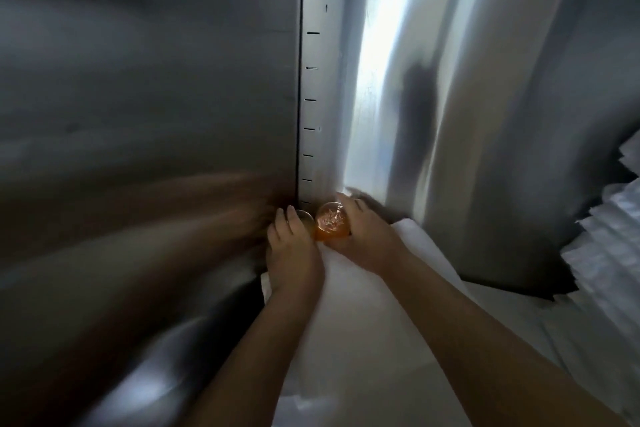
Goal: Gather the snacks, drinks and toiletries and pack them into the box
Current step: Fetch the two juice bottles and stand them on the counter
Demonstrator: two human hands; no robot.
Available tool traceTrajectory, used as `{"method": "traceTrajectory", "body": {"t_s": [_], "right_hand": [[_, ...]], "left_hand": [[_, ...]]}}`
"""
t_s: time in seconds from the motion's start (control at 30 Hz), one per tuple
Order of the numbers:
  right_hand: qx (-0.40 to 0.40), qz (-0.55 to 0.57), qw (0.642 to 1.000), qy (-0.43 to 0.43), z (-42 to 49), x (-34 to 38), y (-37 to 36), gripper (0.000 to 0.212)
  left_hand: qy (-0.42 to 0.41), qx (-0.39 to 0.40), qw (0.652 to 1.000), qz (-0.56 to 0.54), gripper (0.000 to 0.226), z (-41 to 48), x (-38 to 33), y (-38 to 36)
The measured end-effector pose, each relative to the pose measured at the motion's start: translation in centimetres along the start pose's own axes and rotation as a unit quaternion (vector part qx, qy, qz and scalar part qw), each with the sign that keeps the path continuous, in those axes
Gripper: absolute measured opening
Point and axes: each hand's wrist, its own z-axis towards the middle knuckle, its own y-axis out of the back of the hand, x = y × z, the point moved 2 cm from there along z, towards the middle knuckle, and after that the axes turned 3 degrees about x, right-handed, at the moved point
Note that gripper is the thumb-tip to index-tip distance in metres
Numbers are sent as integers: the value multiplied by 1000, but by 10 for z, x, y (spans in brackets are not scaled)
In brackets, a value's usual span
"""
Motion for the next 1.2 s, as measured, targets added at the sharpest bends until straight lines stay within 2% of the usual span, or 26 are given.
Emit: {"method": "traceTrajectory", "body": {"t_s": [0.13,0.27,0.4,0.53,0.63,0.8,0.97,1.07,1.2], "right_hand": [[-18,36,999,-14,9,-11,-1,61],[-75,58,996,-5,9,-17,-2,52],[-110,106,988,18,5,-19,-3,56],[-190,118,974,36,-4,-17,-1,62],[-235,136,961,50,-11,-14,2,62],[-290,185,936,78,-19,-13,8,60],[-303,247,918,64,-21,1,32,58],[-338,278,897,63,-26,11,63,52],[-373,298,874,88,-34,22,109,35]], "left_hand": [[13,-22,1000,8,58,17,-5,-8],[10,-37,999,-23,59,22,-7,-14],[-4,-65,997,-38,62,18,-1,-15],[-57,-103,989,-88,54,10,-5,-8],[-96,-140,977,-127,50,5,-10,-1],[-181,-156,955,-176,45,-1,-21,10],[-241,-138,936,-215,58,4,-34,30],[-280,-150,908,-273,61,11,-42,52],[-308,-211,871,-319,52,11,-55,85]]}}
